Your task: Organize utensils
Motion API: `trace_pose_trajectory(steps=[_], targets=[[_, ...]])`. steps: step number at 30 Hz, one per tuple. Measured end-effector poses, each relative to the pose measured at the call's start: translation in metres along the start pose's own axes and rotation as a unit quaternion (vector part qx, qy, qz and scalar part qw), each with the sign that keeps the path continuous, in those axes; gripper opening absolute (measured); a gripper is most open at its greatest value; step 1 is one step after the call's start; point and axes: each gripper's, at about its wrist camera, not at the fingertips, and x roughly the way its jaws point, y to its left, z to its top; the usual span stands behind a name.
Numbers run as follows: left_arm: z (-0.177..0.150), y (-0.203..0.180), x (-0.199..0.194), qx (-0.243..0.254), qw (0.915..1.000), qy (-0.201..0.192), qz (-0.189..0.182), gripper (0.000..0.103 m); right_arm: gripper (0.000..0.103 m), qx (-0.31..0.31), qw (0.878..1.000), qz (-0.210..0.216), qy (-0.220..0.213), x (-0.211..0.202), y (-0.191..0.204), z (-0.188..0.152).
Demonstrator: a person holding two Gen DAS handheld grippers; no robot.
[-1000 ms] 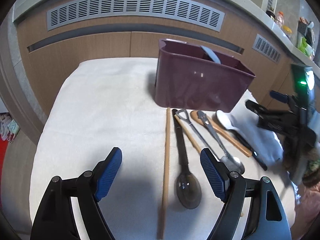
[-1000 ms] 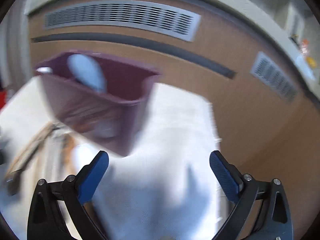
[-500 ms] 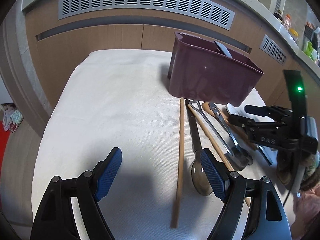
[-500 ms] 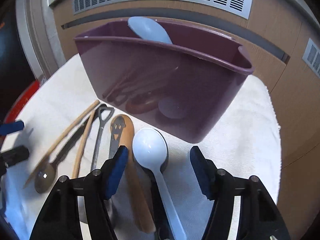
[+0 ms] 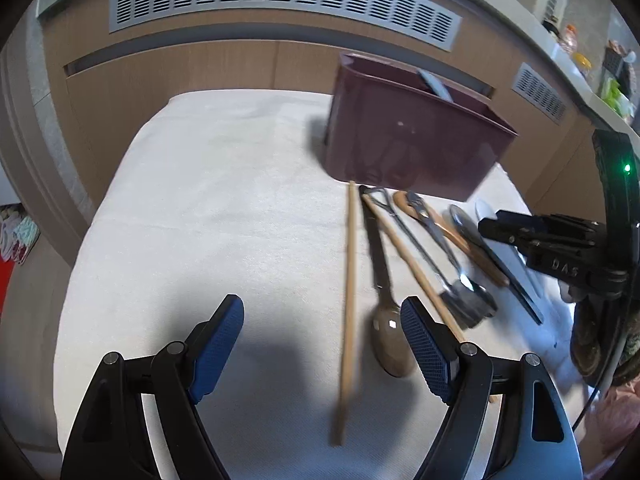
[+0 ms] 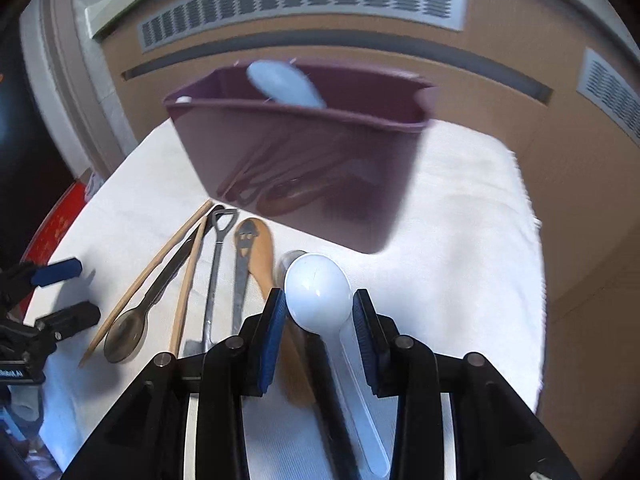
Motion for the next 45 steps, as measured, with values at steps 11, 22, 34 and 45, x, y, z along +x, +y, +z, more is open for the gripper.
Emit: trace_pose_trajectory(steps=[11,22,34,45], targets=[[-0.022,-0.044,-0.007,0.052,0.9982,-0.011,-0.027,0.050,0.032,0.041,0.998,-0.018,-0.040,-0.033,-0.013,-0.028],[-0.029,-0.072,0.025,0.080,0.9953,0.018,0.051,0.034,0.033,0.075,0.995,-0.015,-0.057,-0.043,-0.024,-0.049],[-0.006,-0.060,-0.043,0.075,0.9911,-0.098,0.051,0.034,0.033,0.083,0.993,-0.020,-0.086,-0.064,-0.020,-0.051],[0.033,-0.055,-0.058,0.074,0.9847,-0.153,0.039,0.034,0.033,0.055,0.992,-0.039,-0.111,-0.084,-0.006,-0.041]])
